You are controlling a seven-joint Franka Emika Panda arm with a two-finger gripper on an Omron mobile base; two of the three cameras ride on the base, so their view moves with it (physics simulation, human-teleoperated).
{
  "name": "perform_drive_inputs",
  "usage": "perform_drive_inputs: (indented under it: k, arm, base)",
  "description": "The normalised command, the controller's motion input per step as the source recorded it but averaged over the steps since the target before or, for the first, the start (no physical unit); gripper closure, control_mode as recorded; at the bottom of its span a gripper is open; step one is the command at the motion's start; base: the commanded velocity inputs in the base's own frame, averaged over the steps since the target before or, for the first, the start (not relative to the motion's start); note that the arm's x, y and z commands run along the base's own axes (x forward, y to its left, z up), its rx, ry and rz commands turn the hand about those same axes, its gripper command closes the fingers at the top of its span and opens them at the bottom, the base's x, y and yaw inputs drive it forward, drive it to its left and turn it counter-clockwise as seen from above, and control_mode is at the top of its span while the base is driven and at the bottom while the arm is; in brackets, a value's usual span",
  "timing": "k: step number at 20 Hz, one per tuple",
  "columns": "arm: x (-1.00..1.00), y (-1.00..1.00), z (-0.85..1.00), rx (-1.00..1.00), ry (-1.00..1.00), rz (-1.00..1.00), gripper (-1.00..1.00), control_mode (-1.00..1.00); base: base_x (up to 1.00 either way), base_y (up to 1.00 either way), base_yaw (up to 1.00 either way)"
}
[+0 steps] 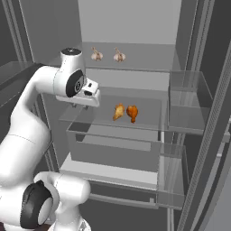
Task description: Place one garlic and one chicken drumstick in each tupperware on the nearby counter, to pack two identical lunches.
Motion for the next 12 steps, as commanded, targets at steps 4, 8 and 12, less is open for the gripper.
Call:
perform_drive_inputs:
  k: [4, 8, 12]
  arm:
    - [0.00, -0.36, -0.28, -0.07, -0.18, 0.00, -1.00, -1.00]
    - [0.25, -0.71, -0.42, -0.13, -0.29, 0.00, -1.00, -1.00]
    - [0.80, -0.08, -0.10, -0.06, -0.05, 0.00, -1.00, -1.00]
  base:
    - [0.00, 0.00, 0.00]
    - [0.00, 0.00, 0.00]
    - [0.00, 0.00, 0.00]
